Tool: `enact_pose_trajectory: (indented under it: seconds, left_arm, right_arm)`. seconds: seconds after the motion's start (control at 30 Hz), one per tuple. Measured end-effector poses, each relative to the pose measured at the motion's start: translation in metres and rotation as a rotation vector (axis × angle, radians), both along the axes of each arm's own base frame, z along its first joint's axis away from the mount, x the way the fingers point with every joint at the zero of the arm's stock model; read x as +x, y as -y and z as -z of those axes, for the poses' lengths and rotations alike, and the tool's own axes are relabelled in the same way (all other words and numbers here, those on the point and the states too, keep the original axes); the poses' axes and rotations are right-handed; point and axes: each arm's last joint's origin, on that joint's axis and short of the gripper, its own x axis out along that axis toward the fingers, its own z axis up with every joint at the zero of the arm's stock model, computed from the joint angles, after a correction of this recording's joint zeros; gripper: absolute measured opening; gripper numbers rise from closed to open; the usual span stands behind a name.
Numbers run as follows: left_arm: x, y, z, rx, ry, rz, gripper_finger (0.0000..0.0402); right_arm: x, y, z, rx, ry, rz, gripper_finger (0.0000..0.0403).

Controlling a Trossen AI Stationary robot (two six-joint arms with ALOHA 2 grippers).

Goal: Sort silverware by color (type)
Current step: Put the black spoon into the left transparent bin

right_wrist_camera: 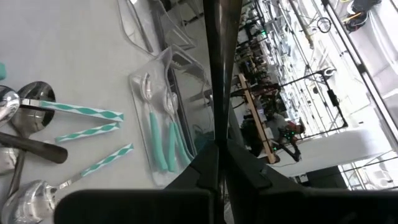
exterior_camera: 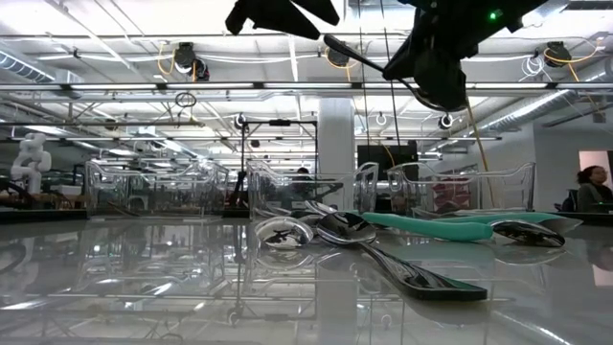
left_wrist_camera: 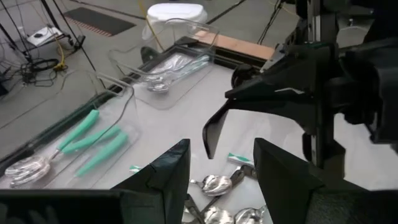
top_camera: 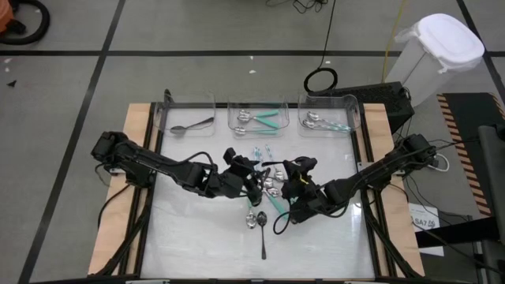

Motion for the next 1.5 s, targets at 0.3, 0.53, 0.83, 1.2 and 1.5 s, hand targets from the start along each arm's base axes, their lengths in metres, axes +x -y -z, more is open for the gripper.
enact_pose_trajectory:
  seconds: [0.3, 0.53, 0.83, 1.2, 1.5]
  left_arm:
    - [0.015, -0.003, 0.010, -0.035, 0.046, 0.015, 0.0177]
    - [0.017, -0.007, 0.009, -0.047, 0.050, 0.024, 0.0148]
    - [0.019, -0.013, 0.009, -0.052, 0.032, 0.072, 0.0058]
    - [0.019, -0.013, 0.010, -0.028, 0.010, 0.094, 0.0006]
    - [0.018, -0.010, 0.010, -0.007, -0.008, 0.112, 0.0005]
  right_arm:
    - [0.002, -0.003, -0.003, -0.009, 0.002, -0.021, 0.0008]
    - [0.001, -0.007, -0.003, -0.011, -0.001, -0.037, 0.0008]
    - [0.002, -0.008, -0.004, -0.010, 0.005, -0.041, 0.0008]
    - [0.003, -0.009, -0.005, -0.011, 0.008, -0.045, 0.0009]
    - [0.003, -0.008, -0.005, -0.013, -0.003, -0.051, 0.0042]
